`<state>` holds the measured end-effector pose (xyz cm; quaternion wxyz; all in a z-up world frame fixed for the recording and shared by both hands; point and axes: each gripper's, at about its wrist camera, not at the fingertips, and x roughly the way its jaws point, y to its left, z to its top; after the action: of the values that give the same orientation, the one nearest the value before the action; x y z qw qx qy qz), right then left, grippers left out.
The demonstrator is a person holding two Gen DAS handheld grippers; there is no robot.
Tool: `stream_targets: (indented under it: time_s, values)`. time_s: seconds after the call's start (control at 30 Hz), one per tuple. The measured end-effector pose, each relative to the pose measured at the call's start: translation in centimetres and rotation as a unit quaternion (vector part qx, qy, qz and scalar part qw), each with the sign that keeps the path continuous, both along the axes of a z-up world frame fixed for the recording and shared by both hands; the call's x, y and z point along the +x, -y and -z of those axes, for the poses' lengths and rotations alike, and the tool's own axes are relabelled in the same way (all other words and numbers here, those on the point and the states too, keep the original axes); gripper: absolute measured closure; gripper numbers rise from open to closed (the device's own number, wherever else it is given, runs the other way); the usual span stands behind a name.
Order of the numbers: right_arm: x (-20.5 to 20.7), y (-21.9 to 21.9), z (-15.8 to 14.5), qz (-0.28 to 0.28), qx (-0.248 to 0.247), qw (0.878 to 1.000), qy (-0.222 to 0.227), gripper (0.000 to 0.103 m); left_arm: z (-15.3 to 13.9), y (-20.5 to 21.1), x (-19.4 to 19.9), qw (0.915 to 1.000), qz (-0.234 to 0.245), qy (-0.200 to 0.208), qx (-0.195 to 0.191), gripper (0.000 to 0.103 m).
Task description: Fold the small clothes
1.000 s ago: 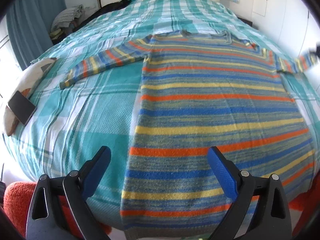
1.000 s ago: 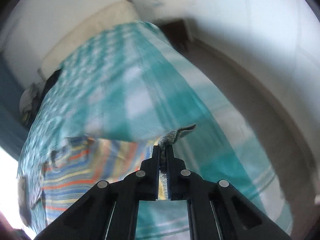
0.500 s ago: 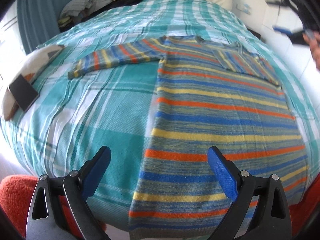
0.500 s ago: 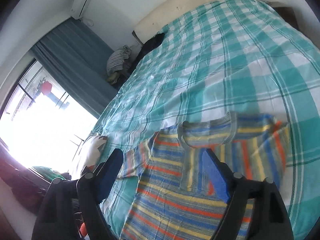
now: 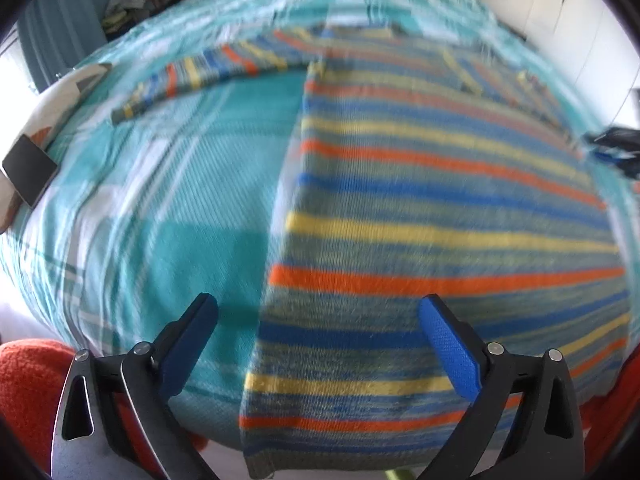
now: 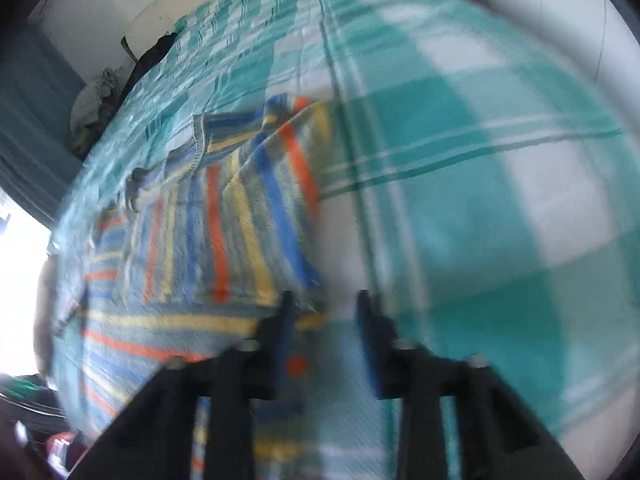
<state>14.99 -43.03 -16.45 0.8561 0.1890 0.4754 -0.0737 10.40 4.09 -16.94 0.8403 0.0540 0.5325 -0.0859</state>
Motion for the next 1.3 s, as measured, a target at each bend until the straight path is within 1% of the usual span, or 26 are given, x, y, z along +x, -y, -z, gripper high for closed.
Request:
stream_targets:
  time_s: [0.07, 0.1, 0.17, 0.23, 0.3, 0.33, 0.37, 0.4, 0.5, 0.53, 0.57, 0.63, 0.7, 0.77, 0.8, 0.83, 0.9, 0.93, 0.97, 1.0, 1.03, 1.07, 1.1, 1.2, 1.27, 1.3]
  values:
    - [-3.2, -0.9, -1.5, -0.030, -0.019, 0.999, 0.034, 0.047, 0.6, 0.3, 0.1, 1.0000, 0.002, -0.001, 0.007, 0.000]
    - [-4.7, -1.5, -2.0, -0.042, -0.035, 0.998, 0.042, 0.039, 0.6, 0.3, 0.1, 1.0000, 0.000, 0.003, 0.004, 0.000]
    - [-8.0, -2.6, -2.1, -0.054, -0.079, 0.994, 0.054, 0.029, 0.8, 0.1, 0.1, 0.9999, -0.008, 0.002, -0.007, 0.000]
    - [-10.8, -3.1, -1.4, -0.046, -0.116, 0.991, 0.055, 0.022, 1.0, -0.2, 0.0, 0.9998, -0.009, 0.003, -0.020, 0.000]
    - [-12.5, -3.0, 0.4, -0.033, -0.129, 0.991, 0.031, 0.019, 1.1, -0.3, -0.1, 0.9998, -0.005, -0.003, -0.019, 0.000]
    - [-13.1, -2.7, 1.8, -0.026, -0.126, 0.992, 0.004, 0.018, 1.0, -0.2, -0.2, 0.9998, 0.003, -0.008, -0.016, 0.000]
    - [-13.5, -2.6, 2.5, -0.018, -0.120, 0.993, -0.007, 0.016, 0.9, -0.2, -0.1, 0.9998, 0.006, -0.012, -0.015, 0.000]
    - [-13.7, -2.6, 2.5, -0.009, -0.118, 0.993, -0.002, 0.014, 0.6, -0.4, 0.0, 0.9997, 0.003, -0.016, -0.019, 0.001]
    - [-13.0, -2.9, 2.3, -0.013, -0.125, 0.992, -0.015, 0.006, -1.6, -2.6, 1.4, 0.9970, -0.022, -0.011, -0.073, 0.003]
    - [-13.0, -3.0, 2.5, -0.013, -0.125, 0.992, -0.011, 0.005, -2.6, -3.8, 2.6, 0.9949, -0.034, -0.004, -0.095, 0.003]
    - [-13.0, -3.0, 2.6, -0.012, -0.125, 0.992, -0.007, 0.004, -3.4, -5.1, 4.0, 0.9934, -0.045, 0.003, -0.105, 0.002]
    - [-13.1, -3.1, 2.7, -0.013, -0.128, 0.992, -0.003, 0.004, -4.8, -8.3, 7.9, 0.9904, -0.080, 0.015, -0.112, 0.002]
    - [-13.2, -3.2, 2.9, -0.013, -0.128, 0.992, -0.003, 0.002, -5.2, -12.1, 12.0, 0.9838, -0.124, 0.016, -0.129, 0.002]
    - [-13.4, -3.2, 3.1, -0.015, -0.131, 0.991, 0.000, 0.001, -4.4, -16.6, 16.0, 0.9709, -0.199, 0.015, -0.133, 0.002]
    - [-13.2, -3.5, 3.3, -0.016, -0.134, 0.991, 0.000, 0.001, -3.4, -18.8, 18.1, 0.9618, -0.235, 0.003, -0.141, 0.002]
    - [-13.2, -3.6, 3.3, -0.016, -0.138, 0.990, 0.000, 0.001, -2.6, -19.9, 19.2, 0.9567, -0.249, -0.009, -0.151, 0.004]
    - [-13.2, -3.7, 3.4, -0.015, -0.141, 0.990, 0.000, 0.001, -0.4, -21.4, 21.4, 0.9480, -0.262, -0.044, -0.175, 0.013]
    - [-13.2, -3.7, 3.4, -0.015, -0.143, 0.990, 0.000, 0.001, 0.6, -21.5, 22.2, 0.9468, -0.260, -0.058, -0.180, 0.025]
    - [-13.2, -3.7, 3.4, -0.015, -0.144, 0.989, 0.001, 0.001, 0.8, -21.2, 22.5, 0.9486, -0.258, -0.056, -0.175, 0.037]
    - [-13.2, -3.7, 3.4, -0.015, -0.146, 0.989, 0.002, 0.001, 0.6, -20.7, 22.9, 0.9537, -0.249, -0.041, -0.164, 0.052]
    - [-13.2, -3.8, 3.4, -0.016, -0.148, 0.989, 0.002, 0.001, 0.3, -20.3, 23.1, 0.9562, -0.238, -0.037, -0.166, 0.103]
    - [-13.2, -3.8, 3.4, -0.016, -0.149, 0.989, 0.002, 0.001, 0.0, -20.0, 23.4, 0.9561, -0.229, -0.040, -0.178, 0.101]
    - [-13.2, -3.8, 3.4, -0.016, -0.150, 0.989, 0.002, 0.001, -0.9, -19.5, 23.5, 0.9578, -0.226, -0.028, -0.175, 0.101]
    - [-13.1, -3.7, 3.5, -0.018, -0.148, 0.989, 0.003, 0.000, -6.3, -16.5, 24.5, 0.9751, -0.170, 0.038, -0.137, 0.101]
    - [-13.1, -3.7, 3.5, -0.018, -0.147, 0.989, 0.002, 0.000, -10.1, -12.8, 24.9, 0.9835, -0.120, 0.074, -0.114, 0.101]
    - [-13.1, -3.7, 3.5, -0.017, -0.147, 0.989, 0.002, 0.000, -11.3, -11.3, 25.0, 0.9853, -0.100, 0.084, -0.110, 0.101]
